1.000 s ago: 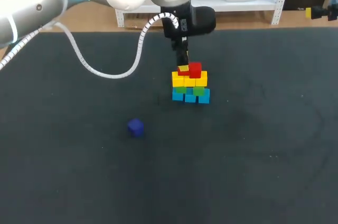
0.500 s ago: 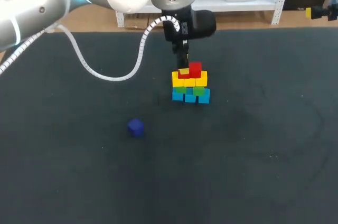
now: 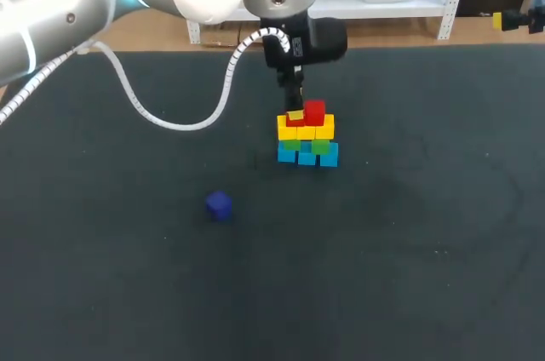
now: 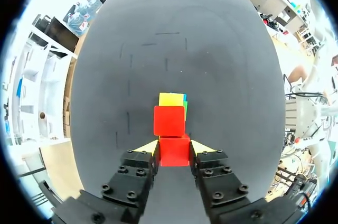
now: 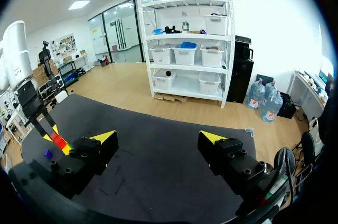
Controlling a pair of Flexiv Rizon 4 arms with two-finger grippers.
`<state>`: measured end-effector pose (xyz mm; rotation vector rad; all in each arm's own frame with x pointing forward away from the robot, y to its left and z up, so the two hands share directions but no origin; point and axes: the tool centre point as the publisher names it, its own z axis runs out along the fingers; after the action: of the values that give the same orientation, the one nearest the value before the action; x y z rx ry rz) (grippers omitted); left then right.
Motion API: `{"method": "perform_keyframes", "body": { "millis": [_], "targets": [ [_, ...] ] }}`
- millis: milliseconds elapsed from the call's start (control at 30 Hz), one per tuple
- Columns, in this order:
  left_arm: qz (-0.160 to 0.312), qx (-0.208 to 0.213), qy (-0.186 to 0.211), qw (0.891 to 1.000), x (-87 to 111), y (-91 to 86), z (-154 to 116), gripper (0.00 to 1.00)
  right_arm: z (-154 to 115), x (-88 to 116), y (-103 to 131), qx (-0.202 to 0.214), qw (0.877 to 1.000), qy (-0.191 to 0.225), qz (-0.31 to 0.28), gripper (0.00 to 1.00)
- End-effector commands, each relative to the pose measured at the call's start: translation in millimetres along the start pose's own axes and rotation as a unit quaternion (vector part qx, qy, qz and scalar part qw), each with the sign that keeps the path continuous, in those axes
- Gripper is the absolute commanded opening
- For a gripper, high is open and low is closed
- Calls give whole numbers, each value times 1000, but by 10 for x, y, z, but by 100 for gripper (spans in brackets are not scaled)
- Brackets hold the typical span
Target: Place the blue cubes, place green cubes on the blue cubes, place the yellow cubes on the green cubes, then place the red cubes on the yellow cubes, and place purple cube on the red cubes.
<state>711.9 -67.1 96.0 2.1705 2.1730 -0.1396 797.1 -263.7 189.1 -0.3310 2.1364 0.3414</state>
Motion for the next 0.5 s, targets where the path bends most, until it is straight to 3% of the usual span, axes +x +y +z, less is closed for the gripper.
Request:
{"method": "perform_keyframes", "body": {
  "millis": [33,300,333,400,433,467,500],
  "targets": [
    [0,-1,-2,1000,-5,12,-2,0,3,2,-4,-1,1000,0,0,100],
    [1,2,-2,1000,-14,5,3,0,3,2,-4,-1,1000,0,0,100],
    [2,2,-2,1000,-15,-1,4,9,3,2,-4,-1,1000,0,0,100],
    [4,3,0,1000,-15,-4,4,40,3,2,-4,-1,1000,0,0,100],
    [5,3,0,1000,-14,-4,4,60,3,2,-4,-1,1000,0,0,100],
    [5,2,-1,1000,-13,-5,4,100,3,2,-4,-1,1000,0,0,100],
    [3,-3,-3,1000,-10,-1,2,100,3,2,-4,-1,1000,0,0,100]
  ]
}}
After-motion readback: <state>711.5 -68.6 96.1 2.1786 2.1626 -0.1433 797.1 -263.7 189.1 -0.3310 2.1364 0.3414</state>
